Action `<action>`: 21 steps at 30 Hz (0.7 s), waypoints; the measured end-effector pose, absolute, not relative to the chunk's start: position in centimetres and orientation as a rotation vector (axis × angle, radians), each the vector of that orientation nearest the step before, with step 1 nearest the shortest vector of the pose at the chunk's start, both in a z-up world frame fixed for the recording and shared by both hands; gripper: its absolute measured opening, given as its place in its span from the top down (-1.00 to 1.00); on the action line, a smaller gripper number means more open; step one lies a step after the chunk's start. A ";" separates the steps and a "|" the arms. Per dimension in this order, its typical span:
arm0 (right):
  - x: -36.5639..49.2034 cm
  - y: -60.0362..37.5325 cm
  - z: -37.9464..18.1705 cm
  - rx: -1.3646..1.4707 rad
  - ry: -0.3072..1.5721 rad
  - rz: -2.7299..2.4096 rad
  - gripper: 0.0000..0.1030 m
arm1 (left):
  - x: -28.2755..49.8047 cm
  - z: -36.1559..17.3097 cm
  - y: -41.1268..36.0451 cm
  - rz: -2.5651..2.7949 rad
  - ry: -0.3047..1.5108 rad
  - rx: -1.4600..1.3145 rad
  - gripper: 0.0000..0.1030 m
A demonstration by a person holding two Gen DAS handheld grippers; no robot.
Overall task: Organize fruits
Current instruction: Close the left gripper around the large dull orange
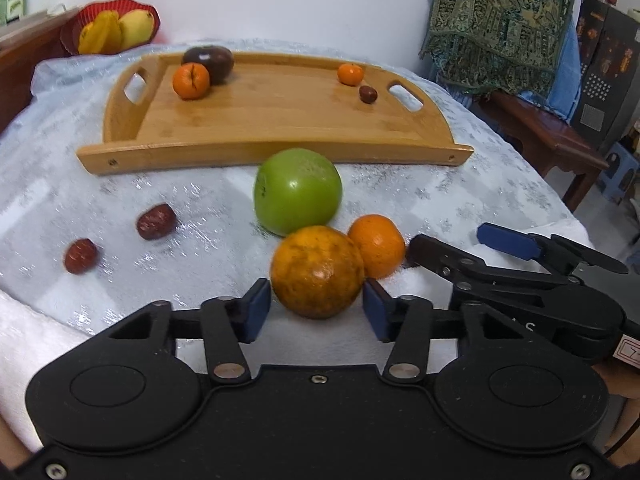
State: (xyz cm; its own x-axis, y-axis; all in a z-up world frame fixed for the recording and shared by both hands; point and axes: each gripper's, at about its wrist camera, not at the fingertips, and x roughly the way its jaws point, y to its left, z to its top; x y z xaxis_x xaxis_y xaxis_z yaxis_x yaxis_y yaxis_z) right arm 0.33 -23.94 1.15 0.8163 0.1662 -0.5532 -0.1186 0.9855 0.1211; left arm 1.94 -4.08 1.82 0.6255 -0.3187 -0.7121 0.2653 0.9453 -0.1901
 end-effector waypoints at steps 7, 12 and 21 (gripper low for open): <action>0.3 -23.9 1.2 0.100 0.587 0.193 -0.70 | 1.7 2.2 -3.6 -0.301 0.805 -0.069 0.11; 0.7 -23.4 1.3 0.118 0.590 0.250 -0.70 | 2.1 2.8 -2.3 -0.253 0.780 -0.079 0.12; 0.5 -20.5 1.6 0.024 0.604 0.328 -0.69 | 3.1 3.3 -1.2 -0.228 0.754 -0.070 0.13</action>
